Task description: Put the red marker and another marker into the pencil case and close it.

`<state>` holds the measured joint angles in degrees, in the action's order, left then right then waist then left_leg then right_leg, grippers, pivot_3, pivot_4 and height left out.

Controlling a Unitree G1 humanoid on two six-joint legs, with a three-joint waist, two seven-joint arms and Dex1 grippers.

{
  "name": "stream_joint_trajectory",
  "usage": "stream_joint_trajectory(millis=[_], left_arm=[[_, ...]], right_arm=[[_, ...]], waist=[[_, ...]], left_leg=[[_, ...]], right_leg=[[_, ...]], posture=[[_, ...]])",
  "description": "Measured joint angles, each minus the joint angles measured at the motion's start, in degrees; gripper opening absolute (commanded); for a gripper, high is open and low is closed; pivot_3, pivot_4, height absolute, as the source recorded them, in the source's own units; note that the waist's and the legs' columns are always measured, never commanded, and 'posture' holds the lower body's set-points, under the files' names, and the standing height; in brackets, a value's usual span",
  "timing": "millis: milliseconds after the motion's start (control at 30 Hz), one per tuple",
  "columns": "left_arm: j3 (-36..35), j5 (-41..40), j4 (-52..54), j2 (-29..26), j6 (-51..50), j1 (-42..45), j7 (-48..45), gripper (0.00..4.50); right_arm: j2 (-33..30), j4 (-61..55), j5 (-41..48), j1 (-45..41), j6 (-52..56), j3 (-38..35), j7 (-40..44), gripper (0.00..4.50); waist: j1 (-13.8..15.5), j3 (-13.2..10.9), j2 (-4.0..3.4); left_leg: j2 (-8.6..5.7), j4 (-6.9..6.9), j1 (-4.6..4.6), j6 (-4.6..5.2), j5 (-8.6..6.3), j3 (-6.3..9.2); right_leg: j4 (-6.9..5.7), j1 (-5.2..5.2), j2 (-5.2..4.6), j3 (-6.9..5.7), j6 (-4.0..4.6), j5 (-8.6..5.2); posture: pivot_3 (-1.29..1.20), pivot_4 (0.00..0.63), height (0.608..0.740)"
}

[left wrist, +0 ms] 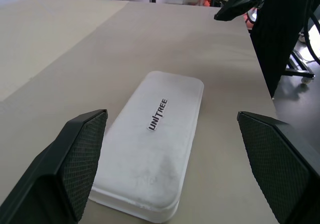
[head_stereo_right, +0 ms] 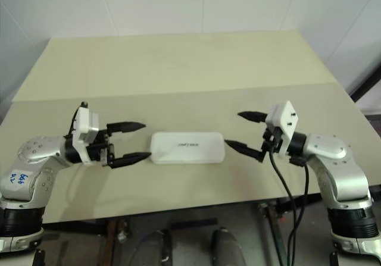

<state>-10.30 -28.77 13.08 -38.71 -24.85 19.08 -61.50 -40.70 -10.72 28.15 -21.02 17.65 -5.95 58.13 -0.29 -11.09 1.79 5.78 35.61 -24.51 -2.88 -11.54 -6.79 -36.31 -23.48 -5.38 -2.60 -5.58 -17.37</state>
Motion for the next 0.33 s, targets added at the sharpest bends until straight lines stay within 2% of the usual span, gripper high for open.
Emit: stream_joint_trajectory(millis=[333], left_arm=[[1.0, -0.4, 2.4, 0.0, 0.4, 0.2, 2.1, 4.46]], right_arm=[[0.3, 2.5, -0.5, -1.2, -1.4, 1.1, 2.7, 4.5]], waist=[[0.1, 0.0, 0.0]], left_leg=[[0.0, -0.03, 0.0, 0.0, 0.0, -0.01]], right_leg=[[0.02, -0.01, 0.0, 0.0, 0.0, 0.0]], posture=[[0.0, 0.15, 0.74]])
